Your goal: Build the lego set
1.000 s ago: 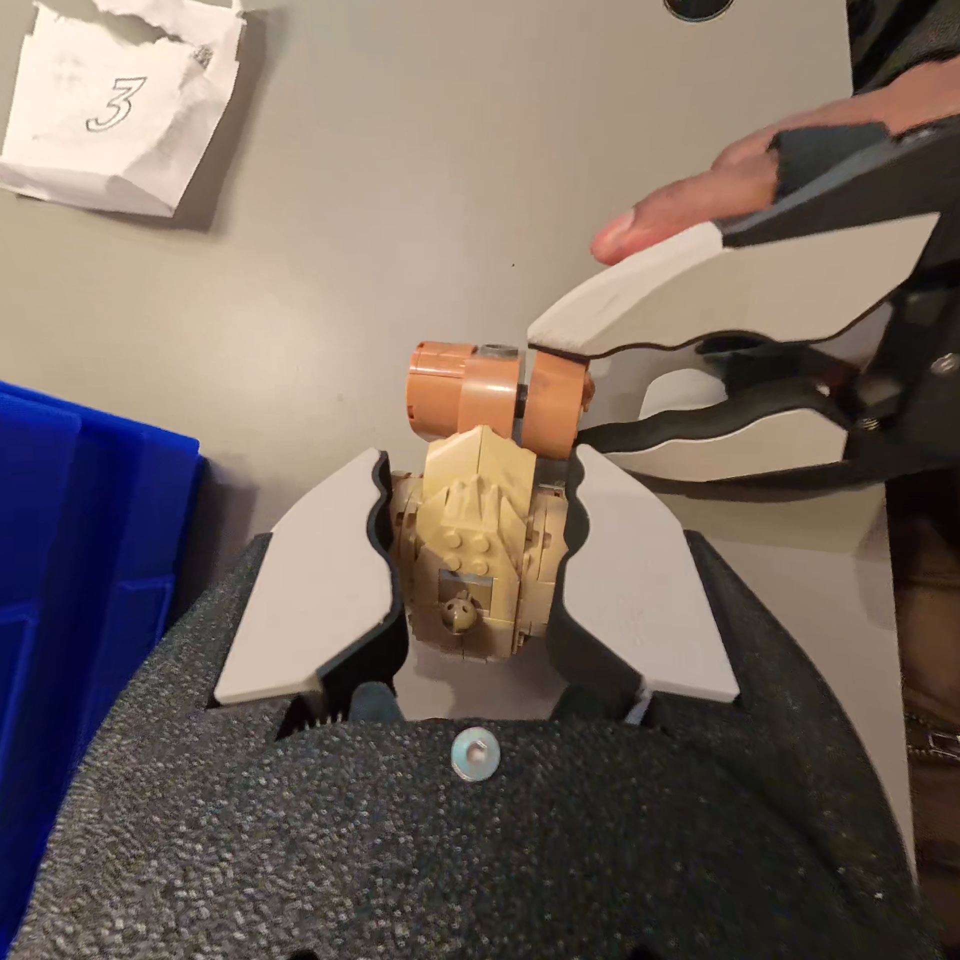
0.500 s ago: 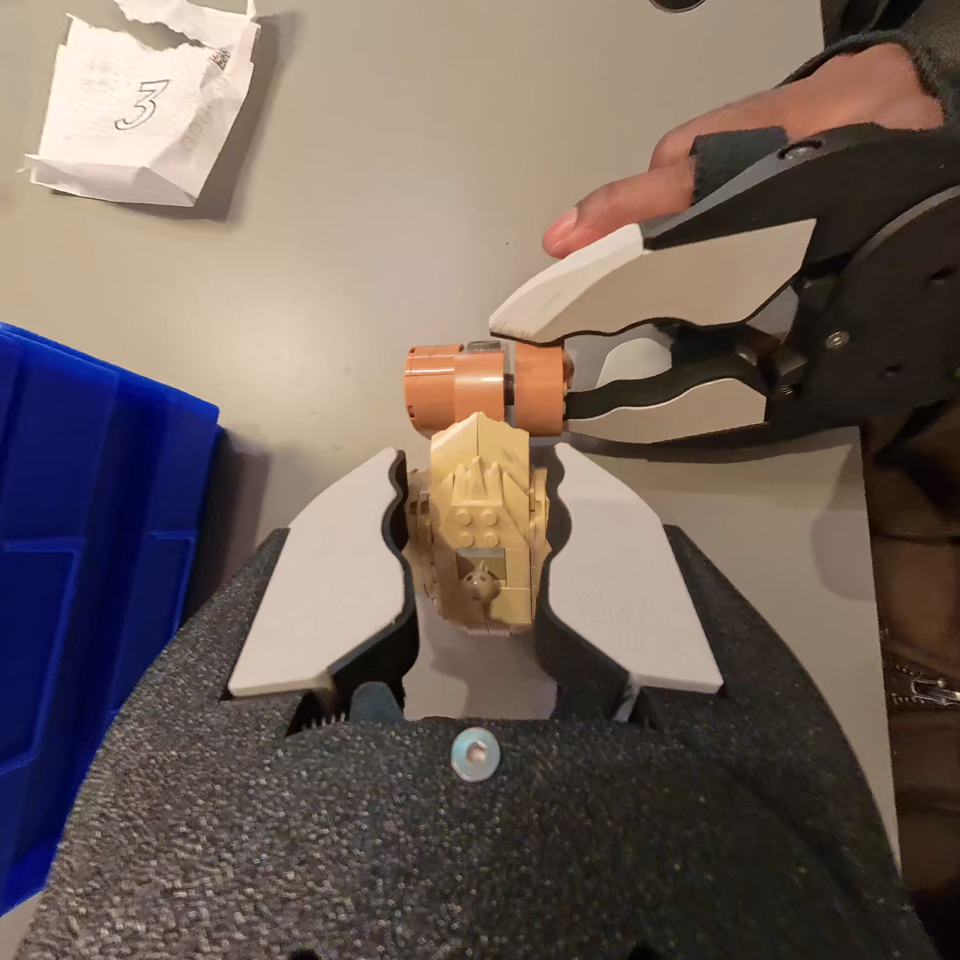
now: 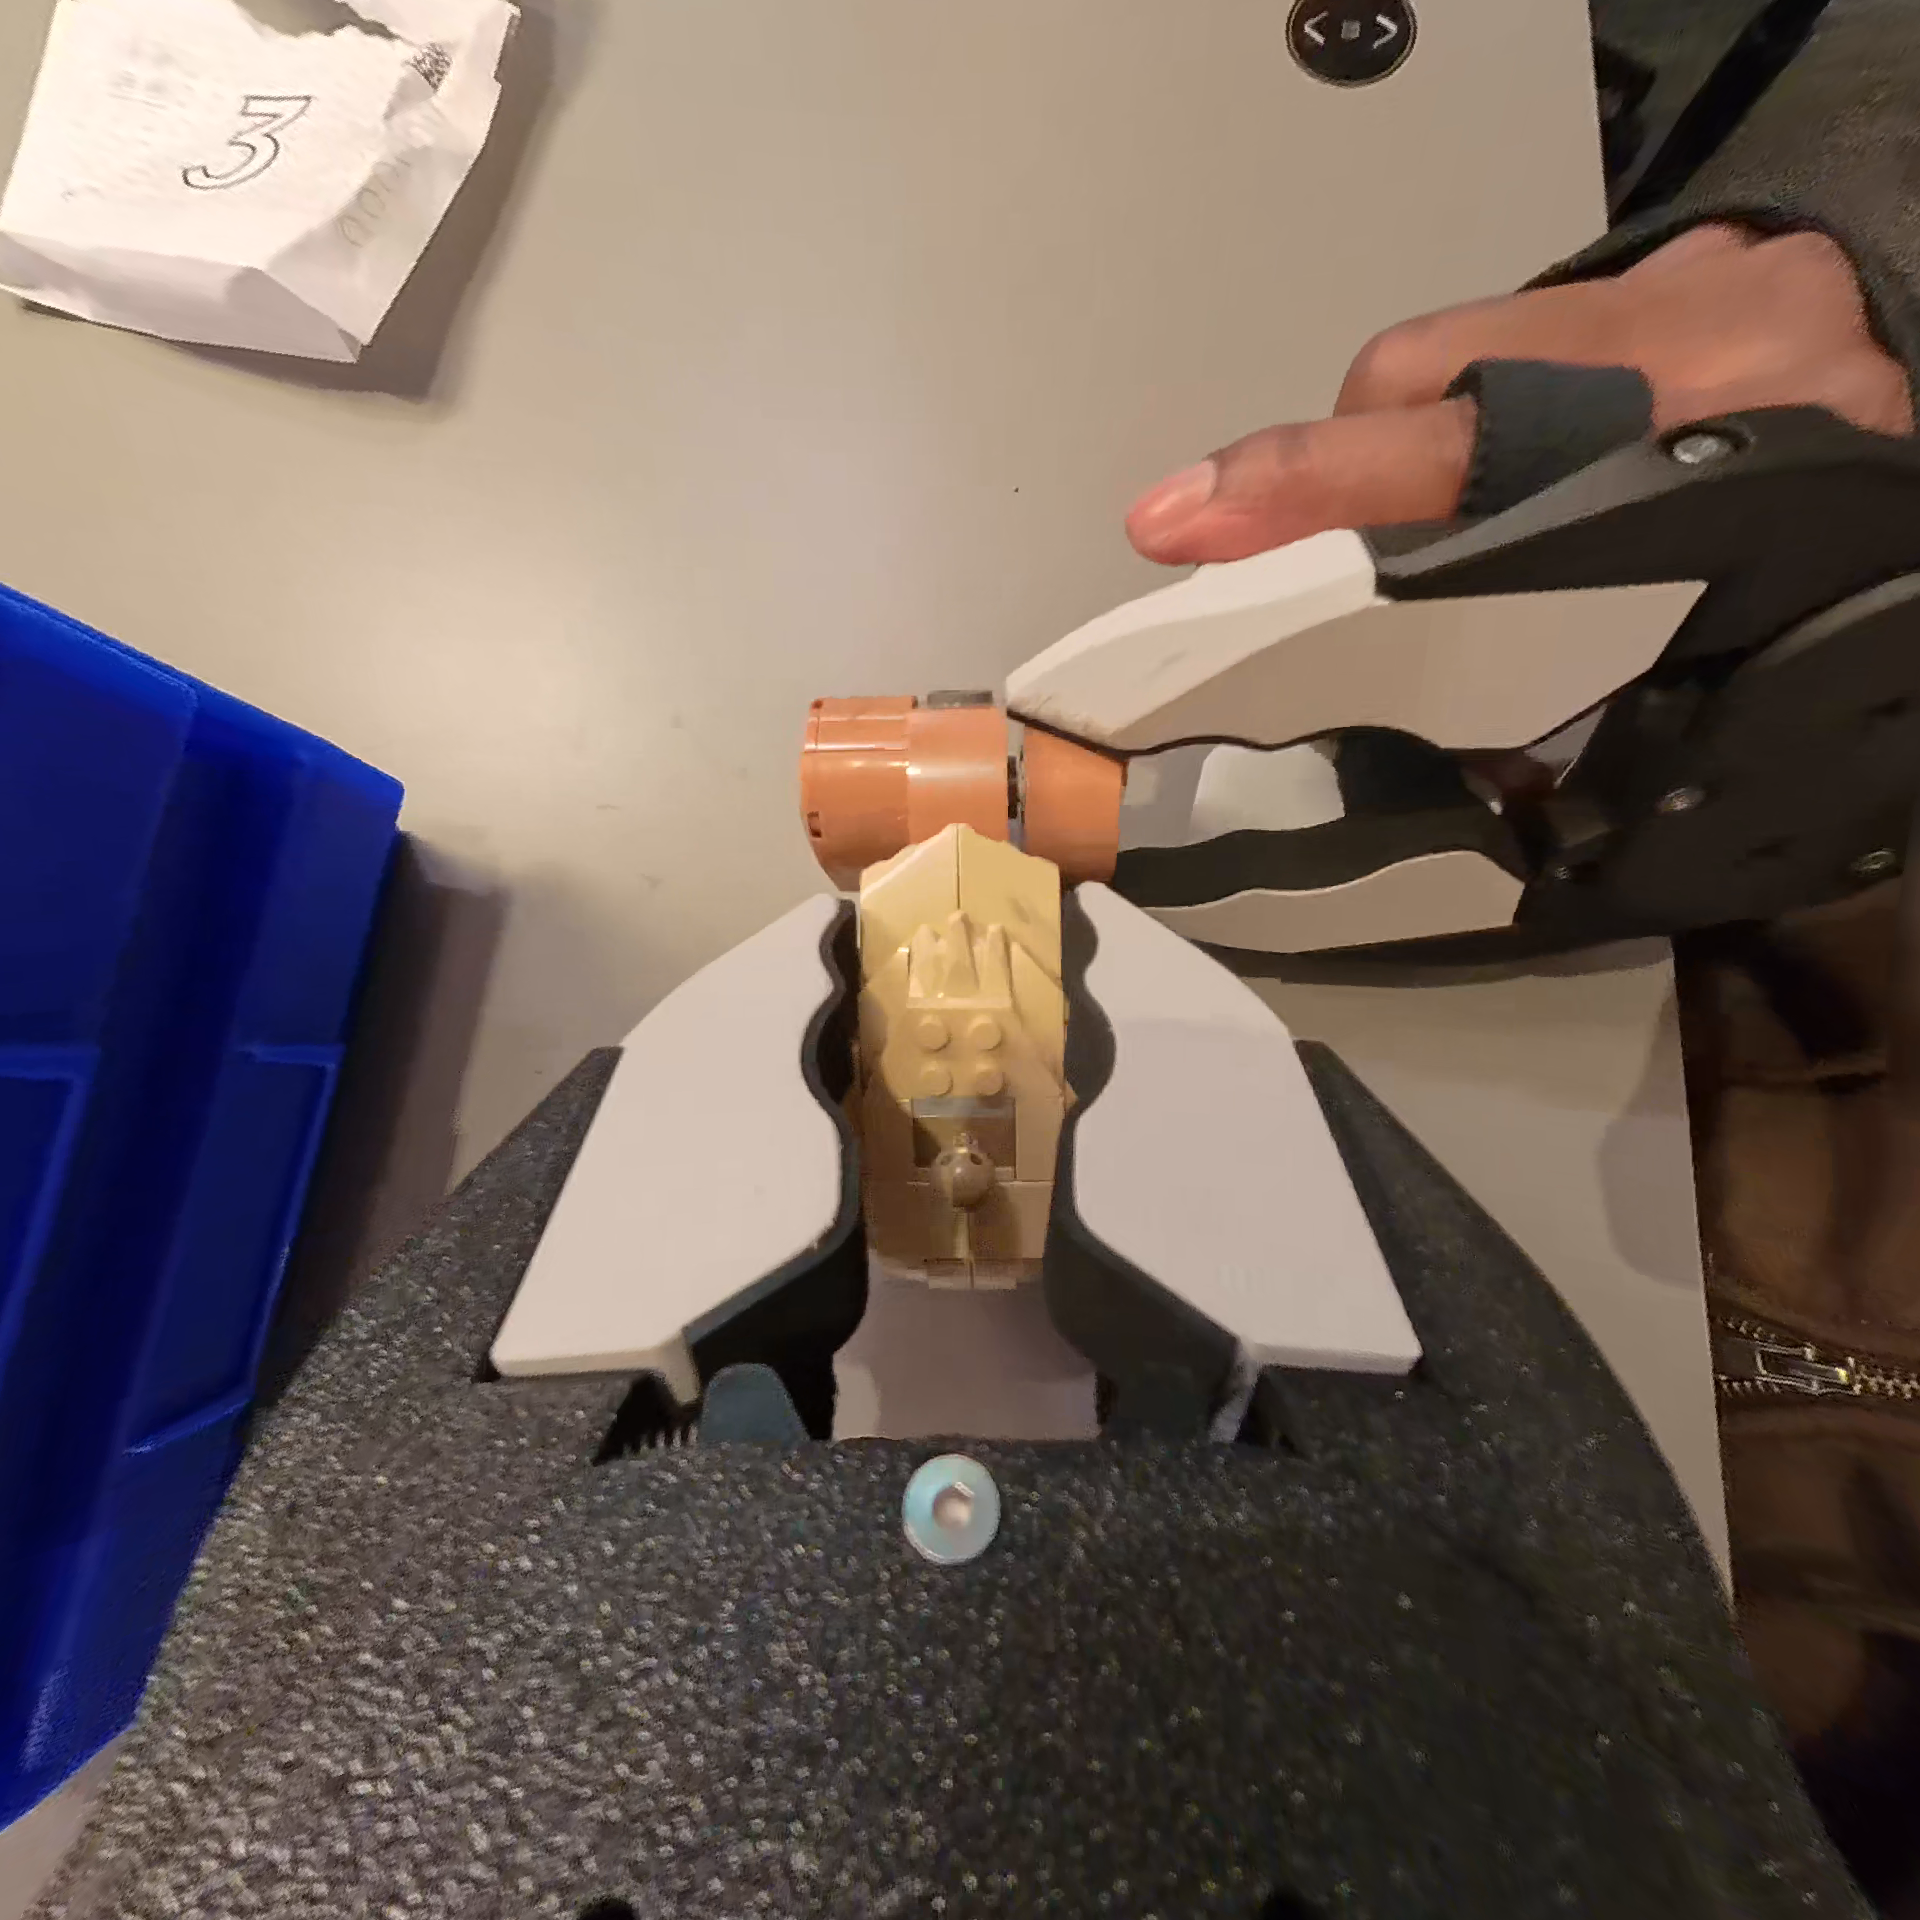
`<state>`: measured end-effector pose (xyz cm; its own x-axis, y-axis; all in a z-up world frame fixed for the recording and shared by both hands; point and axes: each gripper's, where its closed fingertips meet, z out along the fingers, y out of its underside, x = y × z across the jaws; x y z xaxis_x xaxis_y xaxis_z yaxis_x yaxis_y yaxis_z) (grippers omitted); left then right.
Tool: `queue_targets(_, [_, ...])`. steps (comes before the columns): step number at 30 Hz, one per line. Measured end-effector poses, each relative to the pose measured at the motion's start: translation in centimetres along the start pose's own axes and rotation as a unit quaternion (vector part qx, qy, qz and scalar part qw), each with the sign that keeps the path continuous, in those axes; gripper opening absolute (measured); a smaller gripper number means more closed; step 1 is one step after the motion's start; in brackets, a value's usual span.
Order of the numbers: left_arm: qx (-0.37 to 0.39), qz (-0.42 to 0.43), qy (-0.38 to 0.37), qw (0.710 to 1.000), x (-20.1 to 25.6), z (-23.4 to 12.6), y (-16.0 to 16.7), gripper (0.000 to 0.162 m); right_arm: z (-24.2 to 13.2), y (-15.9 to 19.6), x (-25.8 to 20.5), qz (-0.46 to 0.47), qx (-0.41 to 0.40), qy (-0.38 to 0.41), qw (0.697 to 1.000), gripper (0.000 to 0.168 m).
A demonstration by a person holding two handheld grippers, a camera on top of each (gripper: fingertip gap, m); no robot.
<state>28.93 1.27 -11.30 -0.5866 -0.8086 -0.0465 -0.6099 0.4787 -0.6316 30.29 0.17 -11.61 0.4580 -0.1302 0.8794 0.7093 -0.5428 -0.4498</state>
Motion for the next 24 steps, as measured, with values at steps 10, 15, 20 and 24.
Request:
queue_targets(10, [0.011,-0.017,-0.021,1.000,-0.8,-0.1,0.1,0.037,1.1,0.0,0.5,-0.049,-0.016,0.003,0.999,0.037])
queue_targets(15, [0.018,-0.012,-0.009,1.000,-0.9,-0.1,0.1,0.037,1.0,-0.1,0.4,-0.061,0.023,-0.056,0.996,0.036])
queue_targets(20, [0.013,-0.011,-0.010,1.000,-1.1,-0.1,0.1,0.037,1.0,-0.1,0.4,-0.060,0.066,-0.111,0.990,0.036])
queue_targets(24, [0.011,-0.007,-0.014,1.000,-1.4,-0.1,0.2,0.037,0.3,0.0,-0.4,0.003,0.101,-0.203,0.974,0.035])
